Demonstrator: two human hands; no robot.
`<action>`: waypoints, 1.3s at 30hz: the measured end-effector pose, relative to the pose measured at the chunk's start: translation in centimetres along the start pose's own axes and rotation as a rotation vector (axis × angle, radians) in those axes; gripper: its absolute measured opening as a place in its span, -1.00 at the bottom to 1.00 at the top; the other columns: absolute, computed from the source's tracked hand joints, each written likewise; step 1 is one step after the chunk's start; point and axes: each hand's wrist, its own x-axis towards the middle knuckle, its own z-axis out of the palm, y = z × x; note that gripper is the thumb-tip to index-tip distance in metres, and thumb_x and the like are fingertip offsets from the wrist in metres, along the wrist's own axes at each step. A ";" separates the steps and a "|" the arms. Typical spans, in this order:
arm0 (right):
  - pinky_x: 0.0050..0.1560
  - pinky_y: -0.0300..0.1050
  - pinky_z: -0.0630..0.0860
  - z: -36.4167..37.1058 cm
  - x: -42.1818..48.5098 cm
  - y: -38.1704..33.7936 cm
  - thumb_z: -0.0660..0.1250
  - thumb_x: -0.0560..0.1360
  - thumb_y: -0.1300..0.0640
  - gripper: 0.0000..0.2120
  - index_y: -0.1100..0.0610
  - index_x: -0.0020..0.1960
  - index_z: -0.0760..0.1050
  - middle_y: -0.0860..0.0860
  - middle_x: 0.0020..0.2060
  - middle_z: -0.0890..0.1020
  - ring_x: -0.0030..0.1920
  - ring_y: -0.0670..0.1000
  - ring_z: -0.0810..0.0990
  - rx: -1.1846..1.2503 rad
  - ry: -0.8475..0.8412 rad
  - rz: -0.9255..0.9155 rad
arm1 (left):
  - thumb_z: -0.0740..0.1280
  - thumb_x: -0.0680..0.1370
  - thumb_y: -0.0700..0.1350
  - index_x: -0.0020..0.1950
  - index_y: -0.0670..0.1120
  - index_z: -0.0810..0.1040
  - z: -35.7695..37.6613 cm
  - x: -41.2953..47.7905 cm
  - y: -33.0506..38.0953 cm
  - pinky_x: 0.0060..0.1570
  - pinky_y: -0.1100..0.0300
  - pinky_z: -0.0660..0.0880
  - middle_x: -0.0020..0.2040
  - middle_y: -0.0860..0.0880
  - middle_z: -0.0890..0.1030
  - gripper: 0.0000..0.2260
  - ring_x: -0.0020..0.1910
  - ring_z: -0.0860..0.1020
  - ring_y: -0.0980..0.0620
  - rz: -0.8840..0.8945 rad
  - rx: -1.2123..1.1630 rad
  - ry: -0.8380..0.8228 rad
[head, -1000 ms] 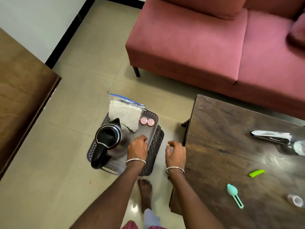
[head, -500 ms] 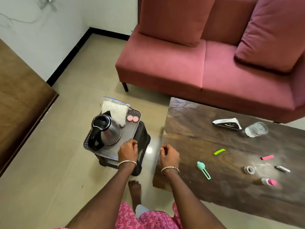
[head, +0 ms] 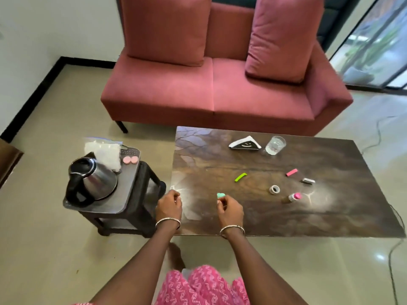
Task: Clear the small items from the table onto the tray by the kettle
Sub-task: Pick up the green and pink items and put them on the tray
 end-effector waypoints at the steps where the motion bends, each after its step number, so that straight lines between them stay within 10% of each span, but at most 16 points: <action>1: -0.09 -0.07 0.52 -0.9 0.1 1.0 0.35 0.49 0.16 -0.91 0.13 -0.07 0.62 0.07 -0.15 0.71 -0.11 0.14 0.67 0.011 0.022 0.028 | 0.33 0.51 -0.17 -0.03 -0.05 0.61 1.0 -0.4 0.7 -0.09 0.10 0.57 -0.10 -0.08 0.69 -0.91 -0.10 0.63 -0.12 0.018 0.005 -0.024; 27: -0.08 -0.08 0.53 -15.2 21.3 21.2 0.36 0.48 0.15 -0.92 0.10 -0.09 0.64 0.04 -0.18 0.71 -0.13 0.11 0.67 0.046 0.102 0.328 | 0.33 0.48 -0.25 -0.05 -0.15 0.61 27.4 4.6 19.4 -0.07 -0.03 0.56 -0.16 -0.17 0.68 -0.90 -0.17 0.63 -0.20 -0.052 0.026 -0.212; 39: 0.06 -0.01 0.51 -16.6 37.4 28.3 0.29 0.48 0.27 -0.76 0.17 0.13 0.57 0.16 -0.10 0.69 -0.02 0.20 0.65 -0.007 0.011 0.360 | 0.33 0.52 -0.13 0.17 -0.11 0.51 34.4 10.7 20.0 0.00 0.03 0.48 0.07 -0.17 0.63 -0.77 0.08 0.57 -0.23 -0.088 0.467 -0.352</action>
